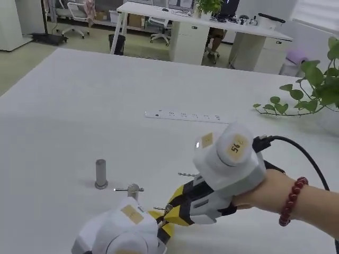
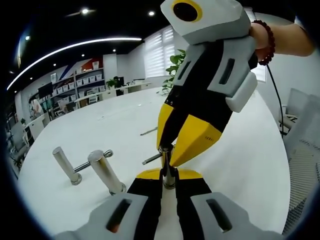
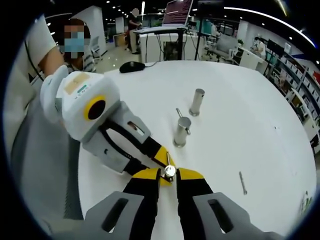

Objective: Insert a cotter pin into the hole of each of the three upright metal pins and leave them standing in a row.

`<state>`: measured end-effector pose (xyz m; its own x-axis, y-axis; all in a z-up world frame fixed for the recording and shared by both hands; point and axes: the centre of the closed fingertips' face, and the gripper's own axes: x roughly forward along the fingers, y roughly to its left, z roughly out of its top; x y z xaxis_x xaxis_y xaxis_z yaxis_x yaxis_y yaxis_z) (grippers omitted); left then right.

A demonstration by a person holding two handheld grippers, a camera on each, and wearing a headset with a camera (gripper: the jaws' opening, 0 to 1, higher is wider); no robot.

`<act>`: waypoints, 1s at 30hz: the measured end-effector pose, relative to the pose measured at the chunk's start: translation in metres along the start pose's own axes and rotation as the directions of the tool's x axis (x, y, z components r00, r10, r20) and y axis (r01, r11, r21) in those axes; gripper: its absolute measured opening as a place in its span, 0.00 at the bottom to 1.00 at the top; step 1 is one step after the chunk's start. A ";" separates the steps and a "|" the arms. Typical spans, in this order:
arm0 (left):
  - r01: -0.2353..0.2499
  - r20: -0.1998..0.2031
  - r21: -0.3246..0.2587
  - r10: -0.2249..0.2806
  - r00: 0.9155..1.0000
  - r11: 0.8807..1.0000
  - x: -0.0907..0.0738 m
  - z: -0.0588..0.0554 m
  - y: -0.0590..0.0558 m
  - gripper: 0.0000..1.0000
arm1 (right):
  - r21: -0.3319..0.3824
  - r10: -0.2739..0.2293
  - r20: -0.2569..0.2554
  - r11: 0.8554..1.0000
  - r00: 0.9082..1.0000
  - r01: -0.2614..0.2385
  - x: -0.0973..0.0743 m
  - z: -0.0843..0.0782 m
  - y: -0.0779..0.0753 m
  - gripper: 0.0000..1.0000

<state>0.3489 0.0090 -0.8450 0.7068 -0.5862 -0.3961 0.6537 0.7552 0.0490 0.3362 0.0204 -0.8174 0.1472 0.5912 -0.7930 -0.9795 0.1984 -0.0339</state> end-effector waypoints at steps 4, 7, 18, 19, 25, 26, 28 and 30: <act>0.004 -0.008 -0.010 -0.004 1.000 1.000 0.001 -0.002 0.000 0.07 | -0.011 -0.002 0.002 1.000 1.000 0.002 0.001 0.001 -0.001 0.12; 0.004 -0.011 -0.008 -0.004 1.000 1.000 0.002 -0.003 0.000 0.08 | -0.013 -0.002 0.001 1.000 1.000 0.002 0.002 0.000 -0.002 0.12; 0.035 -0.038 -0.025 -0.036 0.999 0.999 -0.006 -0.016 0.002 0.14 | -0.064 0.027 0.016 0.998 1.000 -0.026 0.001 0.000 -0.001 0.11; 0.039 -0.033 -0.032 -0.040 0.999 0.999 -0.007 -0.016 0.003 0.15 | -0.069 0.031 0.017 0.997 0.999 -0.030 0.001 0.000 -0.001 0.11; 0.066 -0.001 -0.034 -0.066 0.998 0.997 -0.013 -0.011 0.001 0.20 | -0.077 0.036 0.019 0.996 0.999 -0.035 0.000 0.000 -0.006 0.10; 0.073 0.007 -0.031 -0.073 0.997 0.997 -0.015 -0.009 0.000 0.21 | -0.078 0.037 0.019 0.996 0.999 -0.036 0.000 0.000 -0.007 0.10; 0.085 0.022 -0.030 -0.085 0.996 0.996 -0.018 -0.006 -0.001 0.23 | -0.077 0.040 0.022 0.996 0.999 -0.038 -0.001 0.000 -0.009 0.10; 0.099 0.042 -0.032 -0.097 0.994 0.995 -0.023 -0.002 -0.002 0.25 | -0.075 0.039 0.024 0.996 0.999 -0.037 -0.001 0.000 -0.012 0.10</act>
<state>0.3310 0.0211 -0.8379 0.6506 -0.6687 -0.3599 0.7113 0.7026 -0.0196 0.3473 0.0174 -0.8162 0.1123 0.6174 -0.7786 -0.9919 0.1169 -0.0503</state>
